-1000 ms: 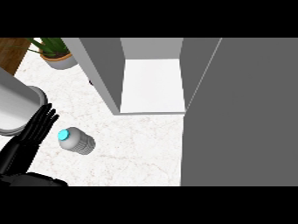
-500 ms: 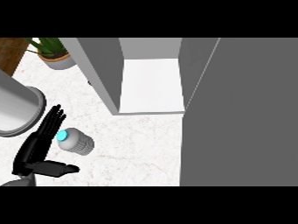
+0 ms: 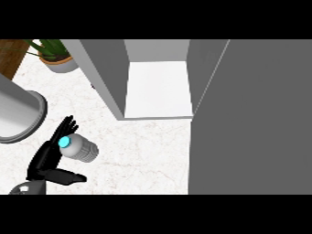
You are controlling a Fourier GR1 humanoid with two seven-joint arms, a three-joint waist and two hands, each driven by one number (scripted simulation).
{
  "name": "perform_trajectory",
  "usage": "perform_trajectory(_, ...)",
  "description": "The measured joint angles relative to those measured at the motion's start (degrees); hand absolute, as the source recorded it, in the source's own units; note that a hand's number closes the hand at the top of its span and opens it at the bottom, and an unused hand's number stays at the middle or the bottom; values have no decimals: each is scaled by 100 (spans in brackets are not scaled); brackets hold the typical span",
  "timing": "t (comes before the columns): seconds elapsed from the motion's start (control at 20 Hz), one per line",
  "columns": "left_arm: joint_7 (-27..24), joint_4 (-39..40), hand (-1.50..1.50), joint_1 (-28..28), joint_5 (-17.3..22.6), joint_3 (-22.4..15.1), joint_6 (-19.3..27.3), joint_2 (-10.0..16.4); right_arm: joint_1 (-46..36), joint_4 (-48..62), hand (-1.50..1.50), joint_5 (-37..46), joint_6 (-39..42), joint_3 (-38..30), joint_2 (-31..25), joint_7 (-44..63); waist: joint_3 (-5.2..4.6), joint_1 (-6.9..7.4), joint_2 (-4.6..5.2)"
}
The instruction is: Pick up the bottled water, place it into the cabinet and close the cabinet
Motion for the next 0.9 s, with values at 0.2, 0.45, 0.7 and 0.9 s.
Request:
perform_trajectory(0.2,-349,690,-150,-202,-98,-84,-93,-73,191,-9,-150,36,28,155,24,-112,-2,-10,2)
perform_trajectory(0.45,-648,1384,150,-547,-81,-33,10,-180,326,-18,-150,57,50,173,6,-214,-4,-9,8)
perform_trajectory(0.7,-880,1967,150,-796,29,103,66,-218,487,-12,-150,61,128,24,-66,-380,-3,-12,9)
perform_trajectory(0.9,-913,2296,150,-1023,173,207,-91,-163,376,18,-150,75,97,33,-35,-336,-2,5,16)
